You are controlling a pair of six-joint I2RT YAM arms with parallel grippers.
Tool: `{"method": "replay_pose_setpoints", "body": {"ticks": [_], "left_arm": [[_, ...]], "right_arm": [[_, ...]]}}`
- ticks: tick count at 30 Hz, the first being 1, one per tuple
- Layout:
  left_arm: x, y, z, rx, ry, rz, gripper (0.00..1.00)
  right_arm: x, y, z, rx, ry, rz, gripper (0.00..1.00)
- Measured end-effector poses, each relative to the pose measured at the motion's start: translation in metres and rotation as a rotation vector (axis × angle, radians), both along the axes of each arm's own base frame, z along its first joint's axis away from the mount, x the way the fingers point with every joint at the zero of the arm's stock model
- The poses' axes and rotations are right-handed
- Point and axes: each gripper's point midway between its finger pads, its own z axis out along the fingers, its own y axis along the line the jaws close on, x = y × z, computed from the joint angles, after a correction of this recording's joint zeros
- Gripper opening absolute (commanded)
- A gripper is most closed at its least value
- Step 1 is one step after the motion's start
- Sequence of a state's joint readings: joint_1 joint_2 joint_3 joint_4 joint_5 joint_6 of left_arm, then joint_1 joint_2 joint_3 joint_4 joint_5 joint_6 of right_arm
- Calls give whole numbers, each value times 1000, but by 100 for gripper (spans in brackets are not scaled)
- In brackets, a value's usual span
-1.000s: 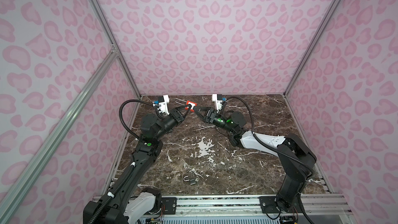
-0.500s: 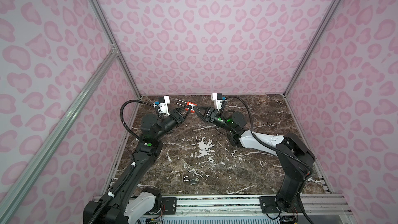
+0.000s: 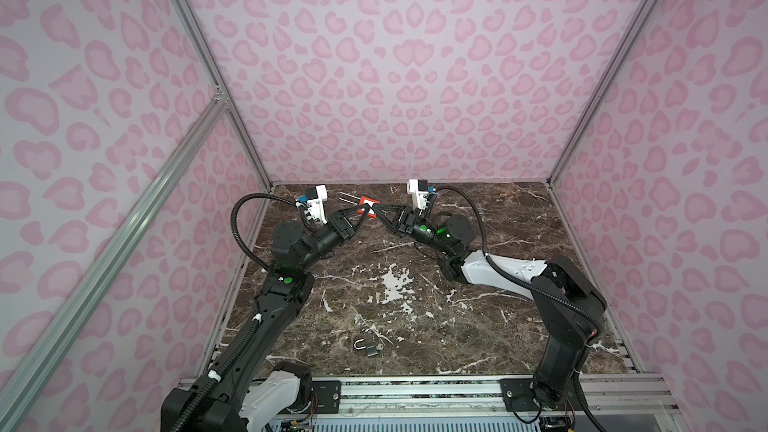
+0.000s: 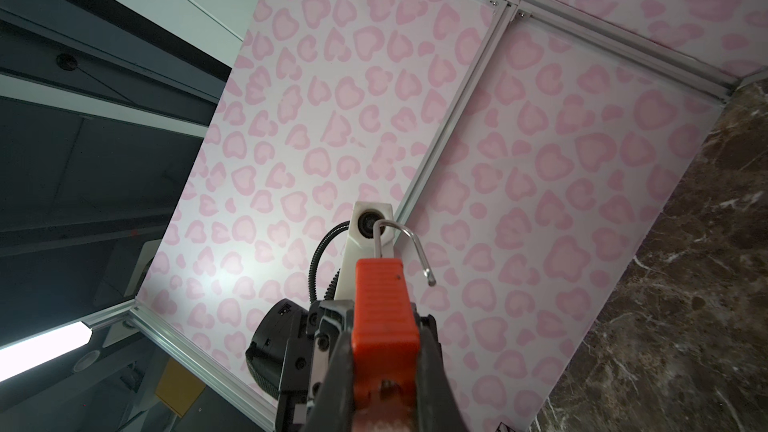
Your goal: Lock with the key
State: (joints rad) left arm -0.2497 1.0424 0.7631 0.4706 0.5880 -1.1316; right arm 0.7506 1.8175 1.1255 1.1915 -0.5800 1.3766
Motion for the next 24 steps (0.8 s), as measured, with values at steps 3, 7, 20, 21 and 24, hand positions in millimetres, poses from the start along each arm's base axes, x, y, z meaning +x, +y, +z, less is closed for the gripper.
{"method": "replay_pose_setpoints", "body": {"ticks": [3, 7, 20, 21, 24], "left_arm": [[-1, 0, 0, 0, 1, 1, 4], [-4, 1, -1, 2, 5, 0, 4], [-10, -3, -11, 13, 40, -33, 4], [-10, -3, -11, 13, 41, -34, 4], [-11, -3, -12, 14, 42, -34, 4]], "right_arm": [[2, -2, 0, 3, 3, -2, 3], [1, -4, -1, -2, -1, 9, 2], [-3, -11, -9, -36, 7, 35, 0], [-4, -11, -9, -37, 7, 37, 0], [-4, -10, -9, -38, 5, 41, 0]]}}
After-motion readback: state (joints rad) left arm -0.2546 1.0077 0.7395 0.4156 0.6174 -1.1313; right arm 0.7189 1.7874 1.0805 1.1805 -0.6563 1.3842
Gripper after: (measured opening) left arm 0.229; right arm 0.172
